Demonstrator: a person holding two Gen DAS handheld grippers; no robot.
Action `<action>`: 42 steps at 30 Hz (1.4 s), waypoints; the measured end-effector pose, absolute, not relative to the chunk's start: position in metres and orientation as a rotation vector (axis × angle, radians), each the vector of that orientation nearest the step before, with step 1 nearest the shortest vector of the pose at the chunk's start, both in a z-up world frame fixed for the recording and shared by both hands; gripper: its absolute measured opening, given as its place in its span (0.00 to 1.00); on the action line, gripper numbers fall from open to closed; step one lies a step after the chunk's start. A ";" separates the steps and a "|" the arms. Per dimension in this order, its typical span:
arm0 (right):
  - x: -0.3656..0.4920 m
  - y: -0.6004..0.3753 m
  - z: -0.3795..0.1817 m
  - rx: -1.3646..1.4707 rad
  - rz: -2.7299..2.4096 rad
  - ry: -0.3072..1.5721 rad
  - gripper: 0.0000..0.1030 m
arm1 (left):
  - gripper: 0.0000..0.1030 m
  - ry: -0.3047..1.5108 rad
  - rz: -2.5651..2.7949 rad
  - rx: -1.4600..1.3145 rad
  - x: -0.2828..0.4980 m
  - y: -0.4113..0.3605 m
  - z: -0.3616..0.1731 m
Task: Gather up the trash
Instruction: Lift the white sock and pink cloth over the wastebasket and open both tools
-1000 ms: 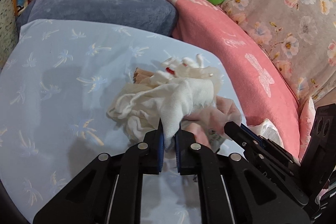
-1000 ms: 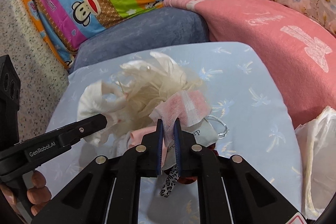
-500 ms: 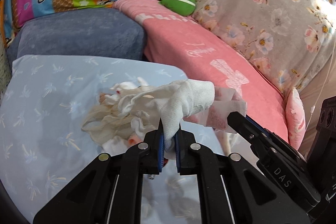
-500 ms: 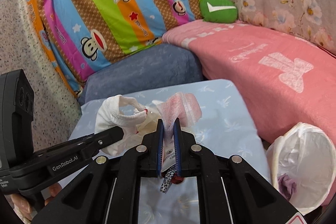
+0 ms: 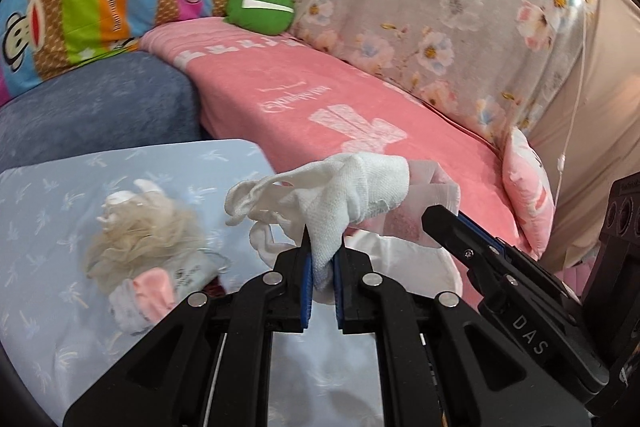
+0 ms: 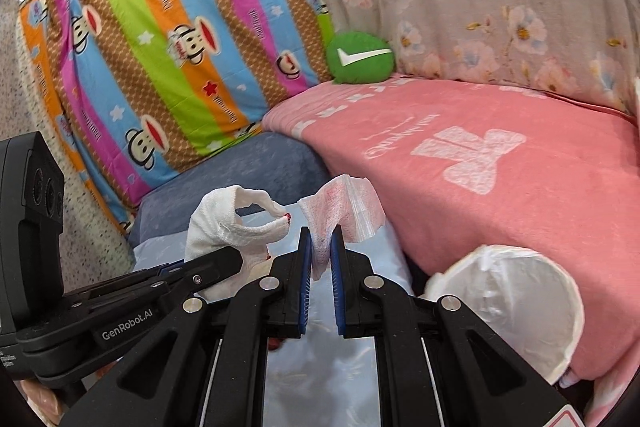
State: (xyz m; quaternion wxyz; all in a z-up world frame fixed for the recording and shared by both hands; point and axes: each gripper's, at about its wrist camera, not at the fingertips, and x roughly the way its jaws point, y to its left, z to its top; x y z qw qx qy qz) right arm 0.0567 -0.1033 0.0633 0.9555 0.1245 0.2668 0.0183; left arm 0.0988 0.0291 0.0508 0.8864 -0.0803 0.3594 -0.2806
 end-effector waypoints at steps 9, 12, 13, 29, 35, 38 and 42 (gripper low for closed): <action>0.029 -0.174 0.060 0.325 -0.073 0.520 0.09 | 0.08 0.756 -0.705 -0.102 0.089 -0.035 0.056; 0.023 -0.193 0.057 0.342 -0.104 0.517 0.09 | 0.08 0.762 -0.738 -0.080 0.087 -0.055 0.055; 0.021 -0.201 0.055 0.349 -0.115 0.518 0.09 | 0.08 0.764 -0.749 -0.072 0.087 -0.062 0.054; 0.016 -0.258 0.024 0.409 -0.205 0.553 0.11 | 0.13 0.834 -0.831 -0.012 0.087 -0.129 0.034; 0.018 -0.265 0.019 0.422 -0.215 0.555 0.13 | 0.61 0.801 -0.775 -0.025 0.091 -0.128 0.033; 0.020 -0.266 0.017 0.419 -0.214 0.559 0.13 | 0.61 0.814 -0.761 -0.030 0.097 -0.127 0.031; 0.021 -0.263 0.015 0.417 -0.208 0.563 0.14 | 0.61 0.820 -0.740 -0.036 0.100 -0.123 0.028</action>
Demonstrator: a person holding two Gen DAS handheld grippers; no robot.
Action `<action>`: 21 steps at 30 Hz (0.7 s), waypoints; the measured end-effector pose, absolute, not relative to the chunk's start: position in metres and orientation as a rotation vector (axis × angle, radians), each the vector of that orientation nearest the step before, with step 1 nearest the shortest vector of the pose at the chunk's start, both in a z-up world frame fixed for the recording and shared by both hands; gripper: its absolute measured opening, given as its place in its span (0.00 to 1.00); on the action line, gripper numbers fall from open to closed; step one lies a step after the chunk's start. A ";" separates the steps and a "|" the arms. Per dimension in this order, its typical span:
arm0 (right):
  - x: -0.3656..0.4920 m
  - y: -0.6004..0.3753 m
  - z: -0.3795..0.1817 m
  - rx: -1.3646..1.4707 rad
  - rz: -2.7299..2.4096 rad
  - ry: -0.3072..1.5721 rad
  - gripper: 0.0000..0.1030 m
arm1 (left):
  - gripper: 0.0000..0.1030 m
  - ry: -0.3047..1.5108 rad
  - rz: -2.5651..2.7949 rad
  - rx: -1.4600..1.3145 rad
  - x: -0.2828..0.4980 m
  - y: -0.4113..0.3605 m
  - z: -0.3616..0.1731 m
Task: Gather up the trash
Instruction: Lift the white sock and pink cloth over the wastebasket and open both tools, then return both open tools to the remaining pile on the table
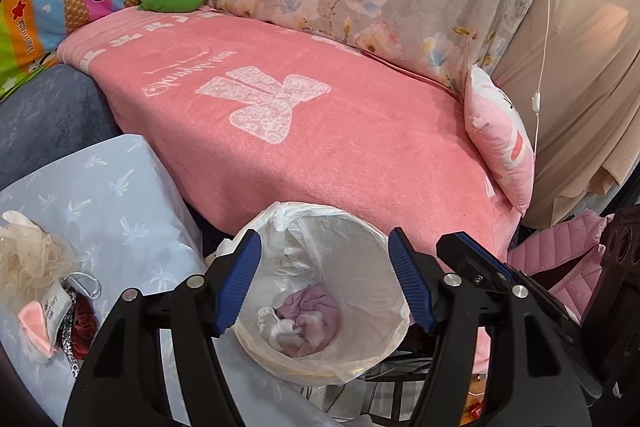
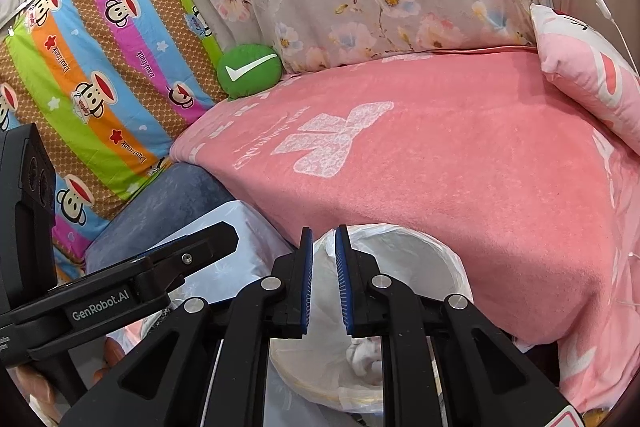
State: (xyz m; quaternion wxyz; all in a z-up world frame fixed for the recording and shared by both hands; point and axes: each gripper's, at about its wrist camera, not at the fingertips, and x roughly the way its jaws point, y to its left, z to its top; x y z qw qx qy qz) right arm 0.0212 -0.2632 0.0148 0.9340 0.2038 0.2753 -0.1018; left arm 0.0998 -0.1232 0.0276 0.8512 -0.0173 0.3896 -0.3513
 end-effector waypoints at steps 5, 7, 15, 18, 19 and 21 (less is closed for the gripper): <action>0.022 -0.259 0.012 0.412 -0.200 0.574 0.17 | 0.61 0.820 -0.717 -0.042 0.100 -0.117 0.025; 0.023 -0.256 0.012 0.407 -0.196 0.579 0.18 | 0.61 0.823 -0.711 -0.045 0.100 -0.115 0.024; 0.021 -0.246 0.010 0.396 -0.186 0.590 0.24 | 0.61 0.819 -0.687 -0.052 0.099 -0.103 0.023; 0.022 -0.240 0.010 0.387 -0.177 0.597 0.24 | 0.61 0.817 -0.678 -0.055 0.098 -0.098 0.022; 0.022 -0.237 0.010 0.384 -0.173 0.600 0.24 | 0.61 0.818 -0.675 -0.057 0.098 -0.096 0.022; 0.023 -0.233 0.010 0.378 -0.166 0.603 0.24 | 0.61 0.820 -0.668 -0.061 0.098 -0.092 0.021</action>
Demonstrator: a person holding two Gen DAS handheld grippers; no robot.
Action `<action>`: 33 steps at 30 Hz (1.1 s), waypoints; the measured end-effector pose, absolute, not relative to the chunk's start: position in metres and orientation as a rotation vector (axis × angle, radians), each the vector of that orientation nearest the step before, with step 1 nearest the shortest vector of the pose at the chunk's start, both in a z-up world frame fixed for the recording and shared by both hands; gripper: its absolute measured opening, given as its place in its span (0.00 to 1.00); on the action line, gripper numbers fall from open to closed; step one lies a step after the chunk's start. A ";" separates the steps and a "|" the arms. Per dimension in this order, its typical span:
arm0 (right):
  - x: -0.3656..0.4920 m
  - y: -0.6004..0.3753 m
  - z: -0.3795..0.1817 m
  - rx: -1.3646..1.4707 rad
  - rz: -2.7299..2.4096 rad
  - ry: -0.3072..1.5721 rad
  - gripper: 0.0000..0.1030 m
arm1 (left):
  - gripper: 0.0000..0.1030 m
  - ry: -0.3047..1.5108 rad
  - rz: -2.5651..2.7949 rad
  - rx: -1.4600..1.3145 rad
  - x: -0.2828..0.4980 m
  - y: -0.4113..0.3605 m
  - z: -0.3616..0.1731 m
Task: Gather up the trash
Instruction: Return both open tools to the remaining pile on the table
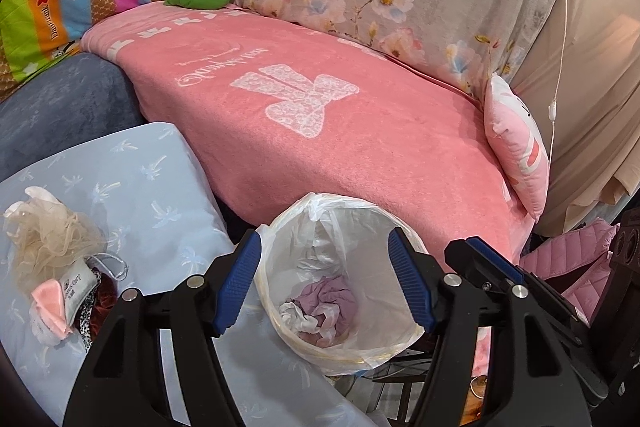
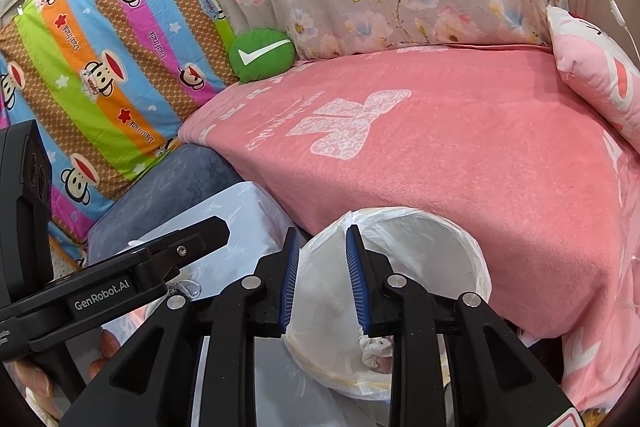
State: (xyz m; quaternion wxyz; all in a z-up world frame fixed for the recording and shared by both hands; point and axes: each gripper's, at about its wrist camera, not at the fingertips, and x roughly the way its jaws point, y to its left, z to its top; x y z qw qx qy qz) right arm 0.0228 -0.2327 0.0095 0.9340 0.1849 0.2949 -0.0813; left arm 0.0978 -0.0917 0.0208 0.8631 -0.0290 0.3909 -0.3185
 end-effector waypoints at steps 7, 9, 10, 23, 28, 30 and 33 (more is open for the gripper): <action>0.027 -0.215 0.008 0.357 -0.136 0.619 0.28 | 0.63 0.830 -0.618 -0.071 0.100 -0.072 0.015; 0.029 -0.208 0.008 0.348 -0.125 0.624 0.28 | 0.65 0.830 -0.601 -0.075 0.100 -0.065 0.014; 0.030 -0.204 0.008 0.343 -0.119 0.627 0.28 | 0.65 0.830 -0.591 -0.077 0.101 -0.062 0.013; 0.044 -0.165 0.005 0.295 -0.062 0.659 0.33 | 0.68 0.831 -0.496 -0.097 0.108 -0.020 0.006; 0.052 -0.149 0.004 0.274 -0.038 0.672 0.35 | 0.74 0.833 -0.453 -0.108 0.111 -0.003 0.002; 0.055 -0.142 0.003 0.265 -0.027 0.678 0.35 | 0.75 0.841 -0.439 -0.116 0.112 0.005 -0.001; 0.060 -0.130 0.001 0.250 -0.009 0.689 0.36 | 0.78 0.849 -0.413 -0.129 0.114 0.019 -0.006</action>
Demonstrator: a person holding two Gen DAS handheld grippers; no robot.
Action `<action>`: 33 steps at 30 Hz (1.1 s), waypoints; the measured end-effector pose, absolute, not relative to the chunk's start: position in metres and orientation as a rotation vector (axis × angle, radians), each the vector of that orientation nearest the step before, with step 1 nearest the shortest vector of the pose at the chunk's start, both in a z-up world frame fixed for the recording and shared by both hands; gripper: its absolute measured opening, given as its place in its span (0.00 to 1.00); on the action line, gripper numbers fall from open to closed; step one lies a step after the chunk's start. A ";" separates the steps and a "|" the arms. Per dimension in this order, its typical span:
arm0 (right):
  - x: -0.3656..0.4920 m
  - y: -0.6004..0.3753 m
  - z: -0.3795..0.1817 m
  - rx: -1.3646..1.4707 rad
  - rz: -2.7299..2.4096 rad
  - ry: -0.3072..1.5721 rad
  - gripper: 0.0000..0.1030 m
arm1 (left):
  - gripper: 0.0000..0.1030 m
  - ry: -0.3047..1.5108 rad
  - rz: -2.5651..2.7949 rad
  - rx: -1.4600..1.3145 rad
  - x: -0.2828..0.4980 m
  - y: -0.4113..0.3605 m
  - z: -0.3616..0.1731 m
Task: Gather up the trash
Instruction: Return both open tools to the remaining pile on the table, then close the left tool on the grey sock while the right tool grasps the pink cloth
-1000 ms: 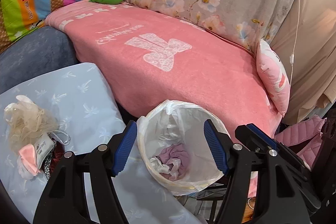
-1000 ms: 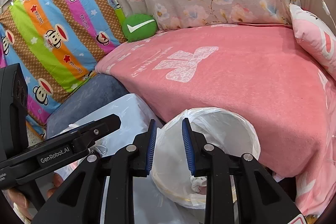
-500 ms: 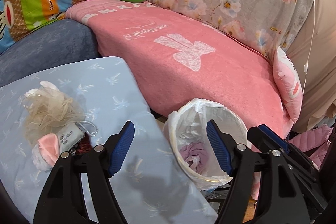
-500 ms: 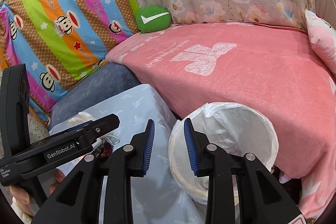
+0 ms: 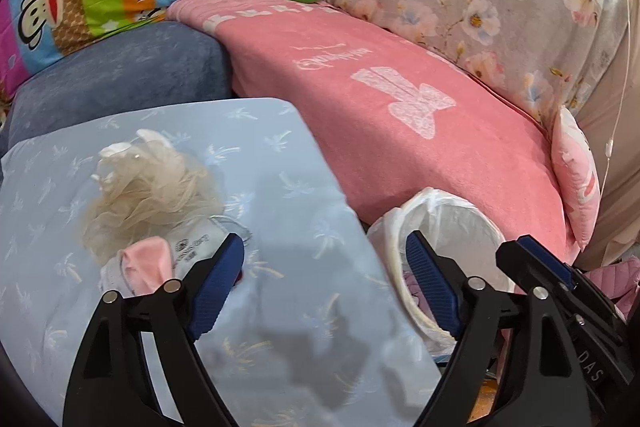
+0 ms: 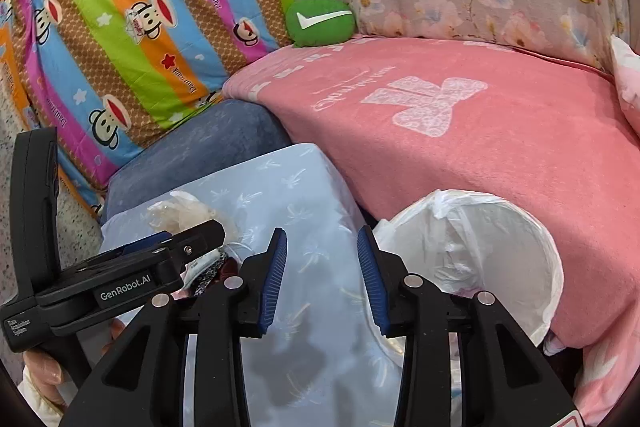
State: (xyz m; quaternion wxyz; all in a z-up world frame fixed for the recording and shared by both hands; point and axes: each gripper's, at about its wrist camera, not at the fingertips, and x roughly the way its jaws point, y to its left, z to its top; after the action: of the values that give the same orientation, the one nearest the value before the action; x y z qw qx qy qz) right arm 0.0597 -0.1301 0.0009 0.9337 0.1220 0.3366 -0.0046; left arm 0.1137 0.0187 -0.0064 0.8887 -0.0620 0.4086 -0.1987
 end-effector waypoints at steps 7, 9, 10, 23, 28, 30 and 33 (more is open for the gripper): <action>0.070 -0.100 -0.006 0.214 0.037 0.720 0.36 | 0.78 0.882 -0.344 -0.164 0.120 0.052 -0.021; 0.073 -0.090 -0.008 0.200 0.052 0.731 0.37 | 0.78 0.889 -0.319 -0.170 0.122 0.062 -0.026; 0.075 -0.085 -0.009 0.195 0.059 0.735 0.37 | 0.78 0.894 -0.308 -0.175 0.122 0.067 -0.028; 0.093 -0.025 -0.026 0.147 0.149 0.788 0.39 | 0.78 0.968 -0.192 -0.189 0.122 0.126 -0.067; 0.101 -0.005 -0.036 0.133 0.176 0.813 0.39 | 0.78 0.989 -0.169 -0.207 0.124 0.146 -0.077; 0.104 0.002 -0.040 0.131 0.185 0.821 0.39 | 0.78 0.997 -0.163 -0.215 0.126 0.152 -0.081; 0.109 0.013 -0.045 0.124 0.199 0.834 0.39 | 0.77 1.008 -0.161 -0.231 0.128 0.160 -0.087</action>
State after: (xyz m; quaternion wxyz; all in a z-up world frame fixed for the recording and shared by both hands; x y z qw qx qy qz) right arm 0.1093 0.0129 -0.0450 0.9077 0.0602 0.4040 0.0963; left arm 0.1282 0.1601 -0.0873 0.8662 -0.1105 0.4812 -0.0769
